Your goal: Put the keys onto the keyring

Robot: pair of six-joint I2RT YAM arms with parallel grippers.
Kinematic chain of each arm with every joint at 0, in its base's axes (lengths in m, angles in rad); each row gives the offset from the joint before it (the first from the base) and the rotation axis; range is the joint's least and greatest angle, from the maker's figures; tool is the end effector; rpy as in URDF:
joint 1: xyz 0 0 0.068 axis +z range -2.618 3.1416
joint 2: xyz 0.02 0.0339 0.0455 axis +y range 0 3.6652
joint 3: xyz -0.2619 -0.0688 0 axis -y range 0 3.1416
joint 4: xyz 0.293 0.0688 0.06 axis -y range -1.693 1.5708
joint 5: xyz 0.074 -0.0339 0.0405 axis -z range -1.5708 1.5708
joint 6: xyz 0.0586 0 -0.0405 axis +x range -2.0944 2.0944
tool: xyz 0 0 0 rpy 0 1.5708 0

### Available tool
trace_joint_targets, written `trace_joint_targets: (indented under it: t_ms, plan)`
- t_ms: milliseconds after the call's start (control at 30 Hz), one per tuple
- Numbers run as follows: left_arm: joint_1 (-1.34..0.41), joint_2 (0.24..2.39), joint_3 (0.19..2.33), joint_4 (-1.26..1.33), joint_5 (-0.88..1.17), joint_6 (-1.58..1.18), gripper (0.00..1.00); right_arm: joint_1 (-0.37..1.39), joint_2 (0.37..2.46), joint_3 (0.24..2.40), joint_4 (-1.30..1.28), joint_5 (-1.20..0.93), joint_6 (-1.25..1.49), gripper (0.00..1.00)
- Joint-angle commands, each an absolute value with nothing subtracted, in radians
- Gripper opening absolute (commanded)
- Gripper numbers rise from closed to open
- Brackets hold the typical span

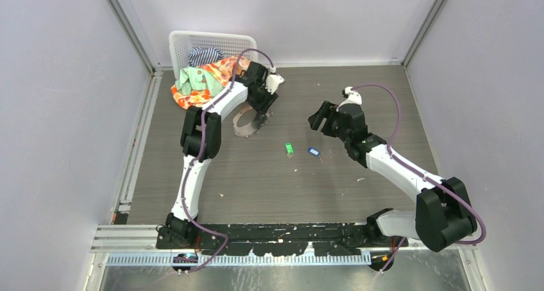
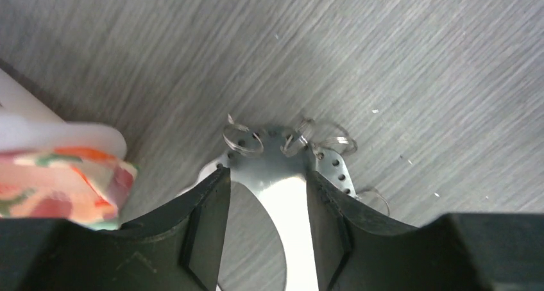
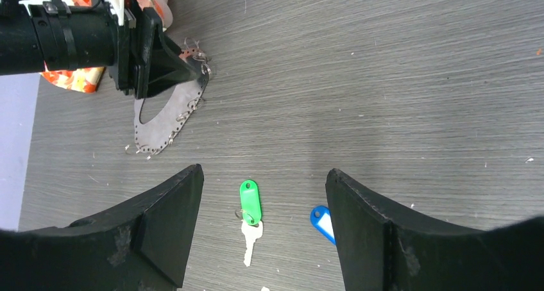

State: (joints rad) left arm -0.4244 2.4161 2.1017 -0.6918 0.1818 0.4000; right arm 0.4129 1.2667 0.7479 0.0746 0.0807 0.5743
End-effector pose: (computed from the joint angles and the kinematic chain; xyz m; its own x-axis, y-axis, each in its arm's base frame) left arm 0.5274 -0.2500 0.1425 -0.5170 0.6539 -0.5523 0.7540 0.6534 0.0677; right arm 0.3182 0.1342 0.2133 -0.5115 0.3671 -0.7769 -0.0660 0.8847 0.4614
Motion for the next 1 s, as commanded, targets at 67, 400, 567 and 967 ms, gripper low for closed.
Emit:
trace_joint_targets:
  t_ms: [67, 400, 567, 967]
  plan:
    - [-0.427, 2.323, 2.032, -0.622, 0.13, 0.203, 0.48, 0.428, 1.271, 0.769, 0.129, 0.084, 0.579, 0.75]
    - [-0.408, 2.342, 2.067, -0.527, 0.142, 0.024, 0.51, 0.439, 1.275, 0.755, 0.132, 0.087, 0.577, 0.75]
    - [-0.407, 2.337, 2.05, -0.455, 0.074, -0.007, 0.49, 0.442, 1.291, 0.759, 0.133, 0.086, 0.577, 0.75]
    - [-0.4, 2.411, 2.108, -0.489, 0.051, -0.043, 0.43, 0.444, 1.305, 0.759, 0.126, 0.084, 0.586, 0.74]
